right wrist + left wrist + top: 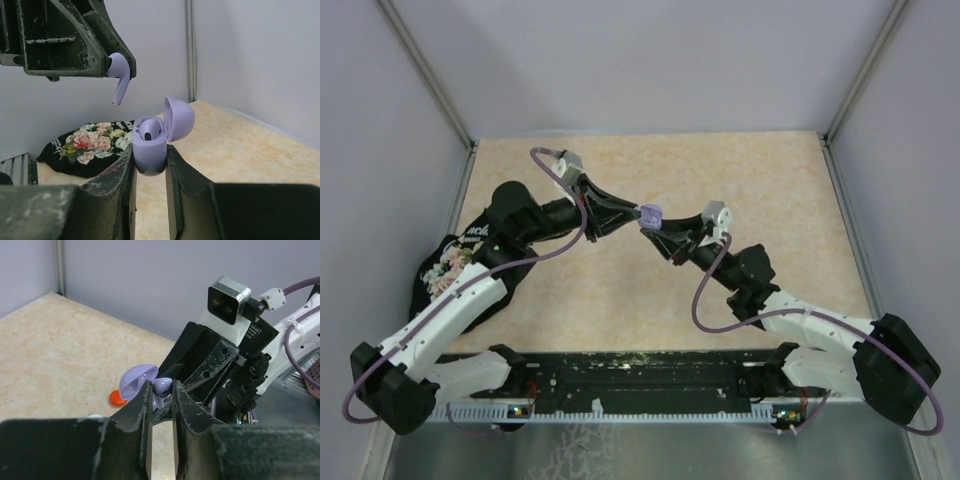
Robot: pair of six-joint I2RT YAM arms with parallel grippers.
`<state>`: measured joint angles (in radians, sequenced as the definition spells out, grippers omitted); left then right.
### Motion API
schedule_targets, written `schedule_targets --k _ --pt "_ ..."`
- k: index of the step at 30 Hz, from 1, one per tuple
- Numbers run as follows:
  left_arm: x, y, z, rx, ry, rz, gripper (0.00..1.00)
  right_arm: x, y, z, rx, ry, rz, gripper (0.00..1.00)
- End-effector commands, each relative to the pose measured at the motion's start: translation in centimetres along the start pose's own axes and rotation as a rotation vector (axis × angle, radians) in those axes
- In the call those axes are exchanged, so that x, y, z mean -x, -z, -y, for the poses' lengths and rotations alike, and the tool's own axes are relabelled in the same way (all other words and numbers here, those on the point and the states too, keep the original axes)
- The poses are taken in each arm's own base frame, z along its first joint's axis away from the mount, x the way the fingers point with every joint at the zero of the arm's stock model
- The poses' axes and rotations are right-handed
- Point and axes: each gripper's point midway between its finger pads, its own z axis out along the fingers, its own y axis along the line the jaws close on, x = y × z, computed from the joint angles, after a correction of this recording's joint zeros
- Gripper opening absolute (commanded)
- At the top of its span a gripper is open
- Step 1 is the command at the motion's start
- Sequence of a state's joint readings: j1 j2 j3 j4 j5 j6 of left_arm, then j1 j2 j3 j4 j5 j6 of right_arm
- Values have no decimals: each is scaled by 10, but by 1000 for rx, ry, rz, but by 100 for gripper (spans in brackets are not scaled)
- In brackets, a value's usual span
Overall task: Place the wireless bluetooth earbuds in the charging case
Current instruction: Place the earbud in the charging case.
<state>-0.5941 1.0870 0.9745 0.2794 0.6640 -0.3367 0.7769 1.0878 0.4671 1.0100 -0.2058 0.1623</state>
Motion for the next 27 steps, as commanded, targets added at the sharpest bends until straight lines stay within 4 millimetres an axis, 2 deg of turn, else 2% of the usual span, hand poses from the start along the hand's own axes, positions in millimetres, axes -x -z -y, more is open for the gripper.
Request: schedule_targets --k 1,13,27 --pt "7 -2 16 -86 -16 23 13 48 -12 -16 60 -14 139 0" --pt "2 -6 13 -91 -29 22 12 52 -14 -26 102 -26 145 0" --pt "-8 -6 13 -91 -40 -13 12 58 -14 -25 92 -17 162 0"
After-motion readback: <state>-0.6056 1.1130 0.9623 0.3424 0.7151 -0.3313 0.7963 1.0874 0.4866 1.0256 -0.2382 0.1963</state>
